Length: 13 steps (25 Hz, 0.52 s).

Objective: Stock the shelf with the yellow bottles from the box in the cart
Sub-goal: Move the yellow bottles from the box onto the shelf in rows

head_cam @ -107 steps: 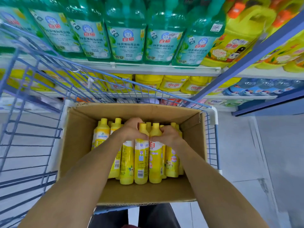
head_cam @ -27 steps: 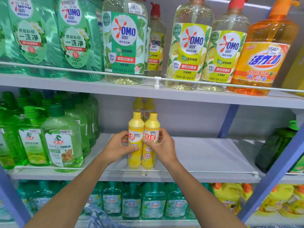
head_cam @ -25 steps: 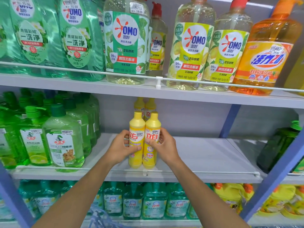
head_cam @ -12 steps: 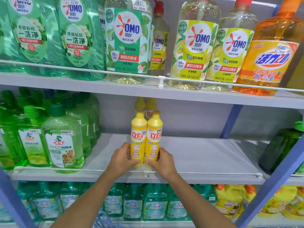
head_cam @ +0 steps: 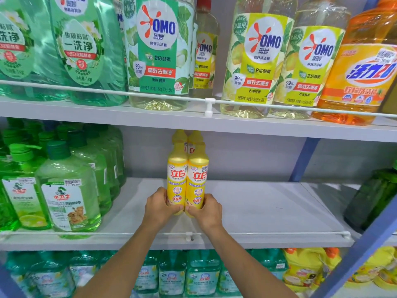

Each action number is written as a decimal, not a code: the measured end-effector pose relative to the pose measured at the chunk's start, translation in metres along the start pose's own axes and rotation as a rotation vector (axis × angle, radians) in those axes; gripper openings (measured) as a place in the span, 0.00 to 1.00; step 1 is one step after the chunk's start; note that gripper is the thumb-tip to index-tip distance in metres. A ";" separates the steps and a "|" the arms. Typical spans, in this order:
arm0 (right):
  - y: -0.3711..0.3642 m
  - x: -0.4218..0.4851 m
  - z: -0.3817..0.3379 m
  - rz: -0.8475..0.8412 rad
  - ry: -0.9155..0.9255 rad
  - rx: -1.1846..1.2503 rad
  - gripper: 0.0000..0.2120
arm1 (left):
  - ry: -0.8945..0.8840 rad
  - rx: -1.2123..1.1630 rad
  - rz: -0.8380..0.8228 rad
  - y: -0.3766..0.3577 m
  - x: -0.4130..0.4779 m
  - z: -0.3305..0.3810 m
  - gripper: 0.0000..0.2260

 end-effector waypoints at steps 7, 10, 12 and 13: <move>-0.012 0.046 0.012 0.059 -0.014 0.087 0.24 | 0.073 -0.119 0.079 -0.018 0.039 -0.009 0.19; -0.016 0.063 0.017 0.074 0.001 0.138 0.24 | 0.082 -0.186 0.123 -0.026 0.050 -0.011 0.19; -0.017 0.070 0.021 0.082 0.013 0.160 0.24 | 0.092 -0.229 0.146 -0.030 0.054 -0.012 0.20; -0.018 0.073 0.023 0.087 0.019 0.169 0.24 | 0.102 -0.244 0.156 -0.031 0.056 -0.014 0.20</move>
Point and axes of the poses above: each hand's wrist, its own x-axis towards the middle knuckle, its own y-axis out of the back of the hand, z = x × y, the point moved 9 cm from there along x, towards the middle knuckle, and after that the axes turned 15 degrees about x, right-handed, at the moved point
